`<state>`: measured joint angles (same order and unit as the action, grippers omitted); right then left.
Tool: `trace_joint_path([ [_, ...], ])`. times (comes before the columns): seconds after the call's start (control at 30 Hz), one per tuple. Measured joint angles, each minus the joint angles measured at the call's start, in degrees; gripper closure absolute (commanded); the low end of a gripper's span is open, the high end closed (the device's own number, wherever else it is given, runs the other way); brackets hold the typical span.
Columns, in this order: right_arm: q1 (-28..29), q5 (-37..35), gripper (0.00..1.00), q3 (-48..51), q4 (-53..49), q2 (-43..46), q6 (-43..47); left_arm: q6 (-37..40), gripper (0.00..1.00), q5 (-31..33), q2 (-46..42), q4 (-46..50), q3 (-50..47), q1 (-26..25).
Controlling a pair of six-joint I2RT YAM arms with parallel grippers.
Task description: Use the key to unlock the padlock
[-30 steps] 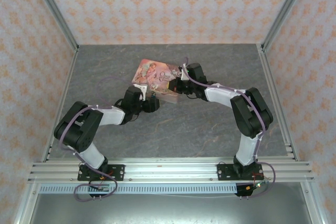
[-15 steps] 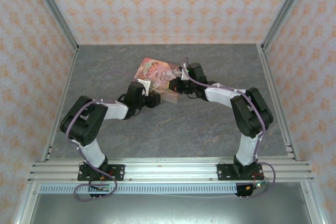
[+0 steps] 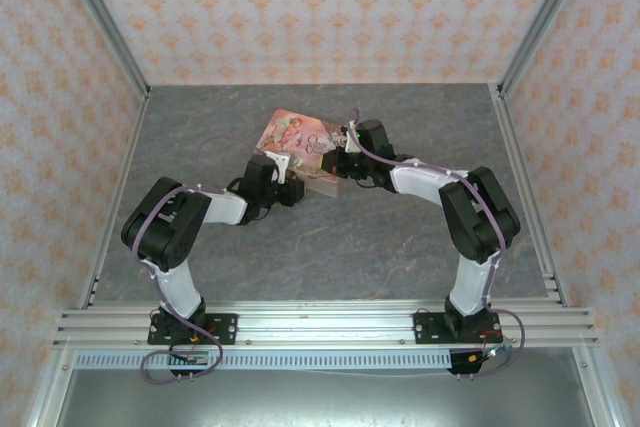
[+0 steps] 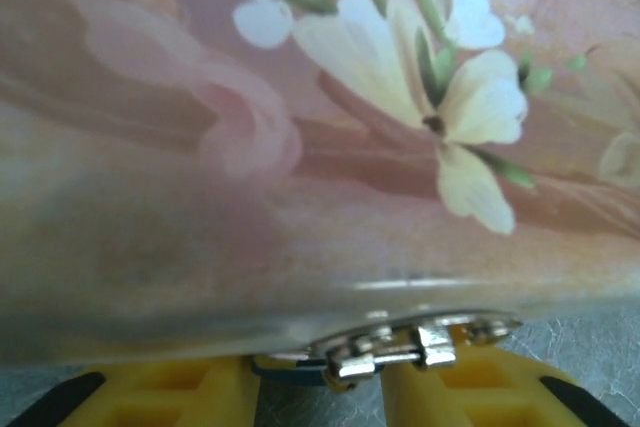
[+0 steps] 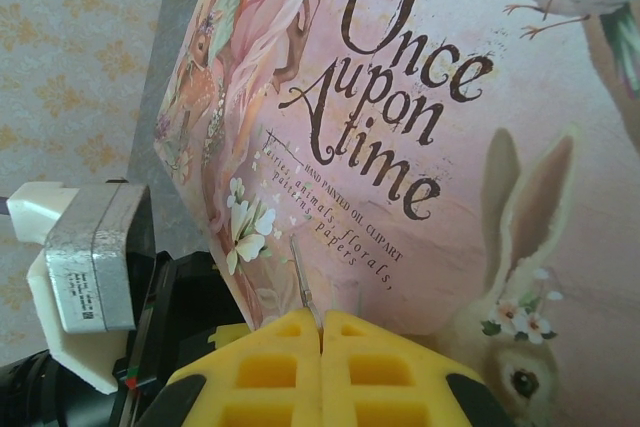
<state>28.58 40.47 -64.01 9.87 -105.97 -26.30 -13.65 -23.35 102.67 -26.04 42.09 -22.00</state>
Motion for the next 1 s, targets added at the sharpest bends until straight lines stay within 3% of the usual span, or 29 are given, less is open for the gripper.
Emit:
trace_joint_path([
  [0.33, 0.0, 0.0, 1.00, 0.0, 0.0, 0.1, 0.0, -1.9, 0.74, -0.7, 0.1, -0.4, 0.0, 0.0],
  [0.5, 0.0, -0.2, 1.00, 0.0, -0.1, 0.3, 0.2, -3.3, 0.65, -0.6, -0.1, -0.3, 0.0, 0.0],
  [0.77, 0.0, -0.2, 1.00, 0.0, -0.1, 0.3, 0.3, -4.3, 0.64, 0.1, -1.4, -0.4, -0.1, 0.0],
  [1.0, 0.0, -0.2, 1.00, 0.0, -0.1, 0.3, 0.3, -4.4, 0.72, 0.3, -1.4, -0.4, -0.1, 0.0],
])
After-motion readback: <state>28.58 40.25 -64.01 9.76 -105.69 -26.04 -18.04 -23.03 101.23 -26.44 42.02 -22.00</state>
